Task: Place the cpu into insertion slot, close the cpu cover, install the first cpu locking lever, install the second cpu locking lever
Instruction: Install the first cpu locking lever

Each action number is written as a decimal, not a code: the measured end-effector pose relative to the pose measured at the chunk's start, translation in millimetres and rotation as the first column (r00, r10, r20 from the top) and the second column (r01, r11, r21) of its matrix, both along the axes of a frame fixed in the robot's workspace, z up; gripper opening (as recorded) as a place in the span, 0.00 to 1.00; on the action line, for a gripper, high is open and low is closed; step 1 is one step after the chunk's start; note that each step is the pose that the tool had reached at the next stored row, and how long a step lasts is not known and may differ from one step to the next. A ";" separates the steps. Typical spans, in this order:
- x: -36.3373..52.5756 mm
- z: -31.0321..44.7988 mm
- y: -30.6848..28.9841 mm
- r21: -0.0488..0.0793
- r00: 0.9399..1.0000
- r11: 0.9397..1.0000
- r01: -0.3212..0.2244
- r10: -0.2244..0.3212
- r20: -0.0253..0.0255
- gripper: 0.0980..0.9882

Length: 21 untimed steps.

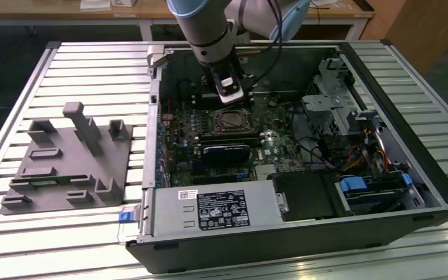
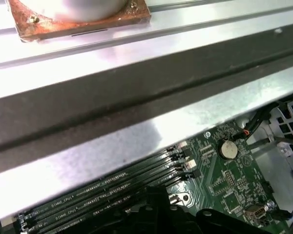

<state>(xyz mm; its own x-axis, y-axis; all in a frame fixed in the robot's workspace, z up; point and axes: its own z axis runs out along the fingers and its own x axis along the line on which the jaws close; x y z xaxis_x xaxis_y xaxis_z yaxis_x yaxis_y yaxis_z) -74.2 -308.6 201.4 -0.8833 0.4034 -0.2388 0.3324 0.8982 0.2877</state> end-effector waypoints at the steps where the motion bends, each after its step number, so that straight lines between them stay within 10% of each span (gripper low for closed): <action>1: 0.0 -0.1 0.0 0.001 1.000 1.000 0.000 0.000 0.000 0.01; 9: -0.6 -3.9 1.0 -0.001 1.000 1.000 0.003 -0.003 0.000 0.01; 21: -4.0 -14.7 1.1 -0.038 1.000 0.999 0.007 -0.007 0.000 0.01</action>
